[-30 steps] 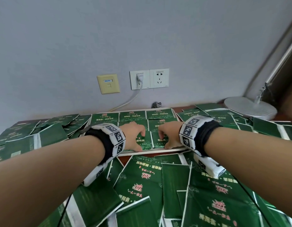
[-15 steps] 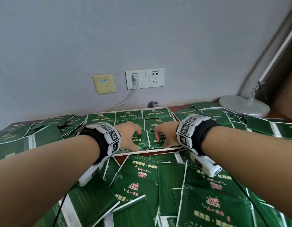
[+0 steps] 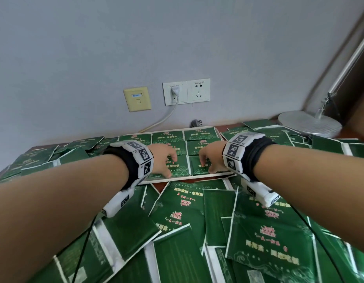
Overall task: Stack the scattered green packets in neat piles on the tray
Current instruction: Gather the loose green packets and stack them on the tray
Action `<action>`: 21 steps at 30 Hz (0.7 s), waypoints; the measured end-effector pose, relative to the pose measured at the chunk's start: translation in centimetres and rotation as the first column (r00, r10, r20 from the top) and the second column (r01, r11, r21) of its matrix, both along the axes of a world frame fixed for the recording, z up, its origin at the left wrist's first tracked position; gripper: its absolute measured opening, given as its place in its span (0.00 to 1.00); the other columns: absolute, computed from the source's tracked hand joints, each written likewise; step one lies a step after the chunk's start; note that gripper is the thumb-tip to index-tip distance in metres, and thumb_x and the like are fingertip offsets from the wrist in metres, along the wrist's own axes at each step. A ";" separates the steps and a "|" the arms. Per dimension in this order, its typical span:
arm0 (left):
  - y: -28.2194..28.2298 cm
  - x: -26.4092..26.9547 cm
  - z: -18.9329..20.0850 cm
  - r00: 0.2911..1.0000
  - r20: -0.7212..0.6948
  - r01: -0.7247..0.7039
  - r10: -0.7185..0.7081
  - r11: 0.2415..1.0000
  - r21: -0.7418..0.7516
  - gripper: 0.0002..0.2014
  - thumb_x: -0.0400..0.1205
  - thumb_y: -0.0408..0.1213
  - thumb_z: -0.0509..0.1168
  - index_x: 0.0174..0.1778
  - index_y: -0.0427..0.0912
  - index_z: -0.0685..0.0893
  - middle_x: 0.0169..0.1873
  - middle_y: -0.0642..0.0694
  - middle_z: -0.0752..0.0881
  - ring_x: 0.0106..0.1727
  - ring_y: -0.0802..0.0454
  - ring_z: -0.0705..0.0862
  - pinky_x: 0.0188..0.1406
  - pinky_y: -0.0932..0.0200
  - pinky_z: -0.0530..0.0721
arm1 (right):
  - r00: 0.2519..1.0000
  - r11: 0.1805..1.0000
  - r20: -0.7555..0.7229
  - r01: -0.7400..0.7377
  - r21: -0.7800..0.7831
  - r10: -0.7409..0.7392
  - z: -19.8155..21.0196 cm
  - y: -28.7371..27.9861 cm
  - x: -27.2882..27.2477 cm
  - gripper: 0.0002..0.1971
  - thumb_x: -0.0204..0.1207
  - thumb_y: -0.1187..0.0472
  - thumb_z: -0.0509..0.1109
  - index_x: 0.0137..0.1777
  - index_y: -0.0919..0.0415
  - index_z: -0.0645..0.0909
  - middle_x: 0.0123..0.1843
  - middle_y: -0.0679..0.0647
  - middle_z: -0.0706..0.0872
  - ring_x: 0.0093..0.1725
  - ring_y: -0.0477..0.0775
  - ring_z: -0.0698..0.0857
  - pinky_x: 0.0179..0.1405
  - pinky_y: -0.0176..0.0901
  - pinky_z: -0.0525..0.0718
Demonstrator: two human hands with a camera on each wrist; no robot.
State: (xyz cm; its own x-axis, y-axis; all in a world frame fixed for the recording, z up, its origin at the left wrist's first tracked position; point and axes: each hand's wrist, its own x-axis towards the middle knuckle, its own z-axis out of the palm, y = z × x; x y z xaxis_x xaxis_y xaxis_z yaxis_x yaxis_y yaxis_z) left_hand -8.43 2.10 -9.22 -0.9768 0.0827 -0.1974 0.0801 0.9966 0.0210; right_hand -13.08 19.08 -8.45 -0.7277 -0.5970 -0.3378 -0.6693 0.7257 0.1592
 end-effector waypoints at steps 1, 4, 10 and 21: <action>-0.1 0.5 0.4 1.000 -0.013 0.003 -0.003 1.000 -0.015 0.26 0.75 0.42 0.75 0.69 0.48 0.78 0.73 0.47 0.75 0.71 0.48 0.75 0.66 0.59 0.71 | 1.000 1.000 -0.016 0.004 0.009 -0.004 0.2 0.0 0.5 0.19 0.80 0.58 0.67 0.71 0.59 0.76 0.70 0.54 0.79 0.65 0.55 0.80 0.57 0.39 0.76; -0.5 2.9 1.4 0.999 -0.033 0.001 -0.002 1.000 -0.018 0.25 0.75 0.41 0.75 0.69 0.46 0.79 0.71 0.46 0.77 0.70 0.47 0.76 0.66 0.58 0.72 | 0.998 1.000 -0.069 -0.014 -0.005 0.013 0.7 -0.2 2.4 0.22 0.80 0.54 0.67 0.72 0.60 0.76 0.68 0.55 0.81 0.65 0.57 0.81 0.64 0.47 0.79; -1.9 9.1 1.9 1.000 0.025 0.000 -0.001 1.000 0.015 0.19 0.74 0.41 0.76 0.59 0.45 0.83 0.58 0.47 0.84 0.55 0.51 0.82 0.55 0.60 0.77 | 0.995 0.998 -0.073 -0.069 -0.010 0.068 1.7 -1.0 7.6 0.24 0.77 0.46 0.69 0.67 0.60 0.79 0.64 0.54 0.84 0.62 0.57 0.82 0.66 0.52 0.79; -1.8 16.3 -0.3 0.987 0.128 0.126 -0.099 0.967 -0.223 0.41 0.73 0.46 0.76 0.81 0.50 0.64 0.73 0.44 0.73 0.71 0.44 0.74 0.68 0.54 0.73 | 0.997 0.988 0.071 -0.045 0.150 0.034 -1.5 -3.6 15.9 0.42 0.65 0.30 0.70 0.62 0.70 0.78 0.51 0.60 0.87 0.48 0.57 0.86 0.45 0.44 0.80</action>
